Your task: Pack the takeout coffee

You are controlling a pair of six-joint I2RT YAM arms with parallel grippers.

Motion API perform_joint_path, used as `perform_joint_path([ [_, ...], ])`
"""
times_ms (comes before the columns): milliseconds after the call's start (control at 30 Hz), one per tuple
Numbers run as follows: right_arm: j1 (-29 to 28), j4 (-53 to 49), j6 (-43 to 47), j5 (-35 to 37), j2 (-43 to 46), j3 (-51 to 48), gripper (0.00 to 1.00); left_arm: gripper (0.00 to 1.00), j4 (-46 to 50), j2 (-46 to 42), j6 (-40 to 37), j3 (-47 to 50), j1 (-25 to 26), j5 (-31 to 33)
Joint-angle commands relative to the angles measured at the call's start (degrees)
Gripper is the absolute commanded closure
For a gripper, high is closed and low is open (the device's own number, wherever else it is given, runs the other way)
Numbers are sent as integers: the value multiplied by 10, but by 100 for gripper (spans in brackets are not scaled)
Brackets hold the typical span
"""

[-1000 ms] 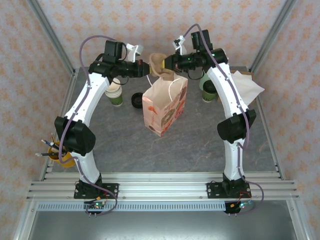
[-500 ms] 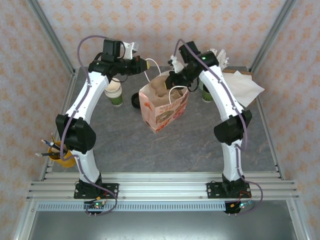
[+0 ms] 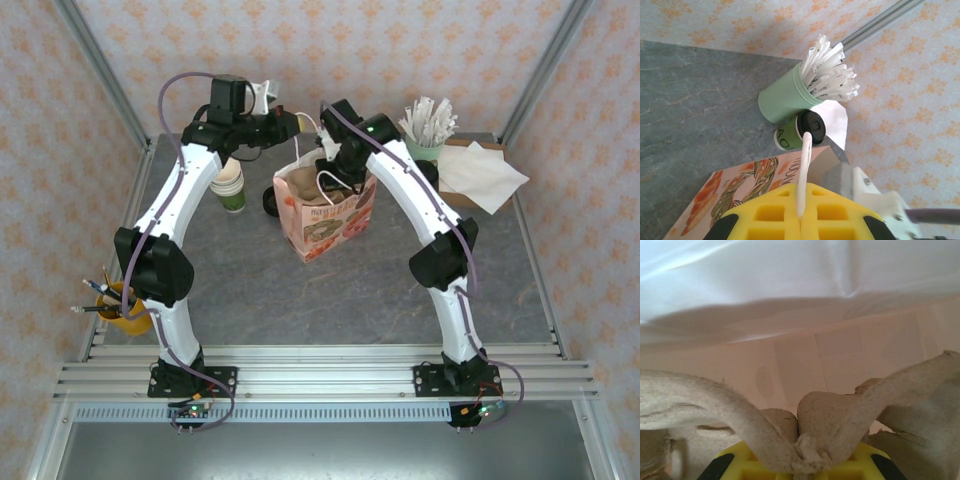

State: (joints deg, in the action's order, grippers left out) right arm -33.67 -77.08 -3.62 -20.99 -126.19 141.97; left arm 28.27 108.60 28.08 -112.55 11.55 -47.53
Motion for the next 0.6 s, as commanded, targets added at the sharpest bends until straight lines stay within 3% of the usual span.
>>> perform_joint_path([
  [0,2,-1,-52,44,-11,-19,100,100,-20,1,0,-7,4,8],
  [267,7,-28,-66,82,-42,6,100,100,-5,5,-49,-4,-9,-55],
  [400,25,-6,-130,52,-30,-5,100,100,37,-5,-110,7,-24,-57],
  [567,32,42,-111,-30,13,-55,100,100,73,-12,-163,10,-59,-71],
])
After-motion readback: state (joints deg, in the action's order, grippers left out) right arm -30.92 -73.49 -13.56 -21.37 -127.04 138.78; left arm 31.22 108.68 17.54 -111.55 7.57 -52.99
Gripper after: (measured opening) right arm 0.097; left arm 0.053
